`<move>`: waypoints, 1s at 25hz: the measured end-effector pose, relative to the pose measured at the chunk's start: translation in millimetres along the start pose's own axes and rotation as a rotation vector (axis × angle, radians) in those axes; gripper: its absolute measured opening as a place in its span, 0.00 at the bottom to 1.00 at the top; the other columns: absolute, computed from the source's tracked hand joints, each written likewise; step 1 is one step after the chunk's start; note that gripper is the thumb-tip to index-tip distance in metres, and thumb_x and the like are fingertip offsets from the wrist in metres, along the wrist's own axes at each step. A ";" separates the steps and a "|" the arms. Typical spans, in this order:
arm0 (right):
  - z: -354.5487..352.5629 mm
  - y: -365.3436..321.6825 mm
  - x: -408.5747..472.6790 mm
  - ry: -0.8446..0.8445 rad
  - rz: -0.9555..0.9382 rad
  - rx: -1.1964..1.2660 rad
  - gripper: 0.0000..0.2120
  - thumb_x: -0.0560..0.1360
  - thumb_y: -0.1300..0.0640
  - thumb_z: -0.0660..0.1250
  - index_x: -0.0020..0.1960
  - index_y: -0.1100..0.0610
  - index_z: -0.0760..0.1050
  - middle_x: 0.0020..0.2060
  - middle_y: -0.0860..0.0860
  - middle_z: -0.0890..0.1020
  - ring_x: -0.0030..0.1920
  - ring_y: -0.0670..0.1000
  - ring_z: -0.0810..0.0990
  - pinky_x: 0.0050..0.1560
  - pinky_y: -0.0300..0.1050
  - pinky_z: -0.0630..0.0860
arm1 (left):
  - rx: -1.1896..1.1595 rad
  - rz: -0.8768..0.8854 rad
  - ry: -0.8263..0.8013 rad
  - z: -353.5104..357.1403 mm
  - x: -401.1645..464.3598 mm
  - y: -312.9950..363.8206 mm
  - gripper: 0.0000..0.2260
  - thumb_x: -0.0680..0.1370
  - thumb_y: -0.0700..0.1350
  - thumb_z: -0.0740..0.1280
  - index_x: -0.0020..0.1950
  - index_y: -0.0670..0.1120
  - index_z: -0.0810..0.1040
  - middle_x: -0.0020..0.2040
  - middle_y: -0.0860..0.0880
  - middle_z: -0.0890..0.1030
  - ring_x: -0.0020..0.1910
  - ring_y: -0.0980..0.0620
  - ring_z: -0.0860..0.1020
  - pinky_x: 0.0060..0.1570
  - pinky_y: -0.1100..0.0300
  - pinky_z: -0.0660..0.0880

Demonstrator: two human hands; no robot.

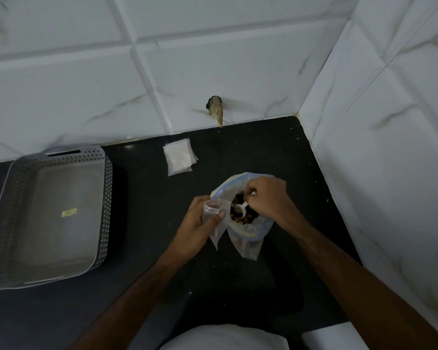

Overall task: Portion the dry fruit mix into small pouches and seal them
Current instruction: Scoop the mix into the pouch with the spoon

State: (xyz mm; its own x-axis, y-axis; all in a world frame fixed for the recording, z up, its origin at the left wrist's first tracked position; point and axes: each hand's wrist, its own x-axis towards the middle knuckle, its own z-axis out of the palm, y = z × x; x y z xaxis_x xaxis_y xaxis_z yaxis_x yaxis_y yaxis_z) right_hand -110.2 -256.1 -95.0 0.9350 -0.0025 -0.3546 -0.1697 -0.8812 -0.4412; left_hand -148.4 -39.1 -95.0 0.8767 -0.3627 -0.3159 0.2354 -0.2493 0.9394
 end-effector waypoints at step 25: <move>-39.4 6.2 -46.0 -0.035 0.256 0.896 0.07 0.78 0.64 0.68 0.50 0.57 0.84 0.41 0.53 0.87 0.41 0.49 0.84 0.39 0.42 0.77 | 0.088 0.150 -0.007 -9.8 -14.6 -3.5 0.18 0.75 0.58 0.69 0.64 0.71 0.72 0.66 0.59 0.72 0.68 0.56 0.74 0.65 0.54 0.76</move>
State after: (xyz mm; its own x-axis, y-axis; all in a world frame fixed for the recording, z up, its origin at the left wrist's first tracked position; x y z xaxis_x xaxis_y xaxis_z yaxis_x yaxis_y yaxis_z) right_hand -142.1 -280.0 -48.9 0.8284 -0.1191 -0.5473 -0.5601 -0.1625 -0.8124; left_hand -157.9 -24.1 -92.3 0.8961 -0.4081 -0.1746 0.0644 -0.2697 0.9608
